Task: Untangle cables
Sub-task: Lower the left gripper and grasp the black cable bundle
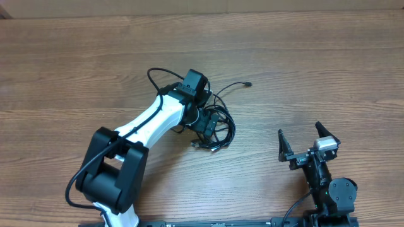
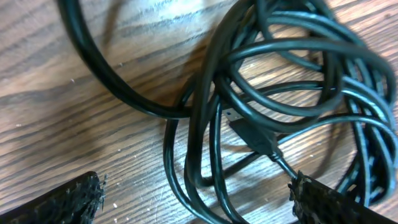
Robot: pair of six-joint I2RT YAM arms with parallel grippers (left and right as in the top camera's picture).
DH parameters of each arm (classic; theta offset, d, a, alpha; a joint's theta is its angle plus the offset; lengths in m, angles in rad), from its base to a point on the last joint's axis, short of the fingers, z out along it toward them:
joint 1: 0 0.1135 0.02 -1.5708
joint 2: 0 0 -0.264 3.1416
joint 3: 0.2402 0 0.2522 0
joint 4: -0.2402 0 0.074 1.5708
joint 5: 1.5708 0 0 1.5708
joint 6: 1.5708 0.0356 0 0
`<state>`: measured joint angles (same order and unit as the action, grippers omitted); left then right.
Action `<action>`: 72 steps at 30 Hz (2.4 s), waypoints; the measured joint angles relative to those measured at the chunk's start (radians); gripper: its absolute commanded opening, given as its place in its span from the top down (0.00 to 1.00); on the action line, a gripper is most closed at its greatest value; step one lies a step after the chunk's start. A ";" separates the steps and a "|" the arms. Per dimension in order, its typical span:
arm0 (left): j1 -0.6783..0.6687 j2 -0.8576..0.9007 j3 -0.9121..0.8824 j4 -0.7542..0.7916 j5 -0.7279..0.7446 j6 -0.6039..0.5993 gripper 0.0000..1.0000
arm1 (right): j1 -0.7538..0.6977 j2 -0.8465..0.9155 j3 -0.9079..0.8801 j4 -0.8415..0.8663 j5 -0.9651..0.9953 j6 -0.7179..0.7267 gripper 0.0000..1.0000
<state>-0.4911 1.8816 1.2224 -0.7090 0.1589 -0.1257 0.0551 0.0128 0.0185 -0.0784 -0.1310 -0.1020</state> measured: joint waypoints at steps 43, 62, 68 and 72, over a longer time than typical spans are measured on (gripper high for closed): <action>0.000 0.048 0.029 -0.054 0.046 -0.011 0.96 | 0.000 0.000 0.000 0.000 0.000 0.001 0.00; 0.000 -0.354 0.030 -0.179 0.099 -0.002 0.96 | 0.000 0.000 0.000 0.000 0.000 0.001 0.00; 0.000 -0.419 0.031 -0.223 0.167 0.060 0.96 | 0.000 0.000 0.000 0.000 0.000 0.001 0.00; 0.000 -0.423 0.031 -0.274 0.176 0.100 0.96 | 0.000 0.000 0.000 0.000 0.000 0.000 0.00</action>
<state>-0.4915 1.4586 1.2533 -0.9829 0.3351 -0.0261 0.0547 0.0128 0.0185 -0.0788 -0.1307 -0.1017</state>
